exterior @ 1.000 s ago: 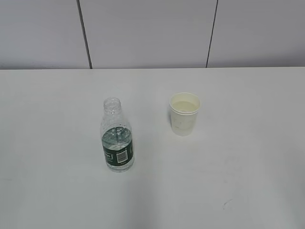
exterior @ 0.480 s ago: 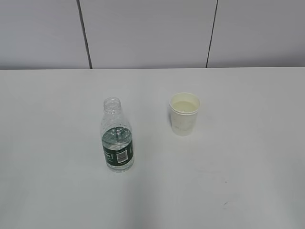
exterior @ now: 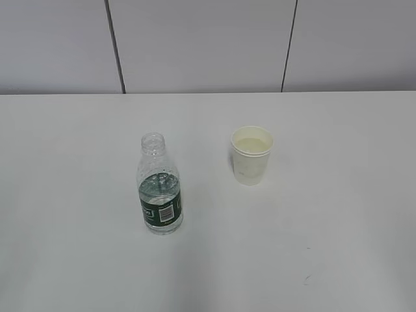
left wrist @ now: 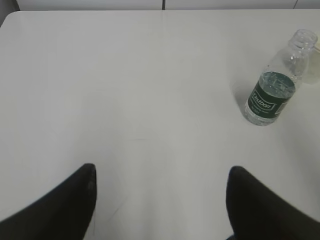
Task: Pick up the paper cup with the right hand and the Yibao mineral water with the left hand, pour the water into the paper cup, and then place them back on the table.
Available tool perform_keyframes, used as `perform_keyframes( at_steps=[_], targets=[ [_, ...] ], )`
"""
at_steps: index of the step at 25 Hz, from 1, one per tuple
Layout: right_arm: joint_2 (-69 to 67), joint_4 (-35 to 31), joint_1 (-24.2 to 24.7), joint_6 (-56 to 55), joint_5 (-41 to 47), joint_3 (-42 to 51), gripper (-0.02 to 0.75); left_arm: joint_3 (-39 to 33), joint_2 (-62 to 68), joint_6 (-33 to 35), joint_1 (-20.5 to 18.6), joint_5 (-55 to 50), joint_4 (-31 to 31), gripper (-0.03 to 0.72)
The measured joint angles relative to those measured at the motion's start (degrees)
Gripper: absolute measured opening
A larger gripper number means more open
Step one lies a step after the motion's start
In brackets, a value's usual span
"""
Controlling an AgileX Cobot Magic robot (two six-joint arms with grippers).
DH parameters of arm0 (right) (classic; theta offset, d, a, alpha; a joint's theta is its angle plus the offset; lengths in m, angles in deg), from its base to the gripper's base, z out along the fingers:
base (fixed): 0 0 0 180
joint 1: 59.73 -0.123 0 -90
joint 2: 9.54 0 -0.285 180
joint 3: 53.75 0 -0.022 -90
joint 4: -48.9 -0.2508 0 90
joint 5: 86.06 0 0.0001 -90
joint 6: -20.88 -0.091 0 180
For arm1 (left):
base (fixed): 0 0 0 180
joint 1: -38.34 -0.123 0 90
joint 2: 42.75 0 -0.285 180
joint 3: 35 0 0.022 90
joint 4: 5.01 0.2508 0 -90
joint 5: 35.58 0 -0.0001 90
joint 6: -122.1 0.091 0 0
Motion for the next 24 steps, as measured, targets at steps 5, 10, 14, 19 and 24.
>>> perform_keyframes(
  at_steps=[5,10,14,19,24],
  targets=[
    [0.0,0.5,0.0,-0.8,-0.3,0.1,0.592,0.0,0.0,0.0,0.0,0.1,0.0,0.499],
    [0.0,0.7,0.0,-0.9,-0.3,0.1,0.592,0.0,0.0,0.0,0.0,0.1,-0.3,0.499],
    [0.0,0.8,0.0,-1.0,-0.4,0.1,0.592,0.0,0.0,-0.1,0.0,0.1,-0.5,0.499],
    [0.0,0.8,0.0,-1.1,-0.5,0.1,0.592,0.0,0.0,-0.1,0.0,0.1,-0.5,0.499],
    [0.0,0.8,0.0,-1.2,-0.5,0.1,0.592,0.0,0.0,-0.1,0.0,0.1,-0.5,0.499]
  ],
)
